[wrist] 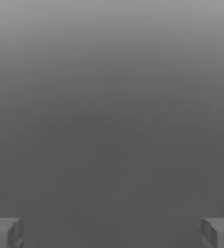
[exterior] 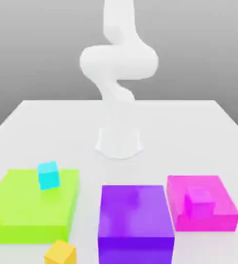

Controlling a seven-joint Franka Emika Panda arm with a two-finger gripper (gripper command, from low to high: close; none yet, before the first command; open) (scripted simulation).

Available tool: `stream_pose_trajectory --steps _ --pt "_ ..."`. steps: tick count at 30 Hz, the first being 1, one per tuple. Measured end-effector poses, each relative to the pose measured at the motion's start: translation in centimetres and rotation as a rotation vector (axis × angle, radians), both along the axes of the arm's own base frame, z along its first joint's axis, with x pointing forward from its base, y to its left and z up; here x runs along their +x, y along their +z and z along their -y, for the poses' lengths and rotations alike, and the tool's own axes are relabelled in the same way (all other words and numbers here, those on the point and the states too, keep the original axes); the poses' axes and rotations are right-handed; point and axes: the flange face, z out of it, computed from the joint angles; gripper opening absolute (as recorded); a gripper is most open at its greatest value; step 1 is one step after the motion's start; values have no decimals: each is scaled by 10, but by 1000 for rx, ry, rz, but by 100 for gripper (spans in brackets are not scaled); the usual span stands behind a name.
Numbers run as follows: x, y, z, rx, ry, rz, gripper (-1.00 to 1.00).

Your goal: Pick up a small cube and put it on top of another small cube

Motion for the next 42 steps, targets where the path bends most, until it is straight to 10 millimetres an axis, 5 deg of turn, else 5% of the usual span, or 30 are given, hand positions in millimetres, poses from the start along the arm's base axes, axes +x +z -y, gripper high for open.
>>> stream_pose_trajectory --steps 8,15,22,30,34,35,42 --pt "88 -124 28 372 -342 -260 0" --pt "131 -245 48 572 -729 -463 0" --pt "140 -363 74 663 -1183 -587 0" --pt "120 -477 111 650 -1718 -563 0" --pt "118 -534 116 643 -1770 -547 0" --pt "117 -545 116 643 -1773 -547 -100" --pt "117 -545 116 644 -1773 -544 -100"
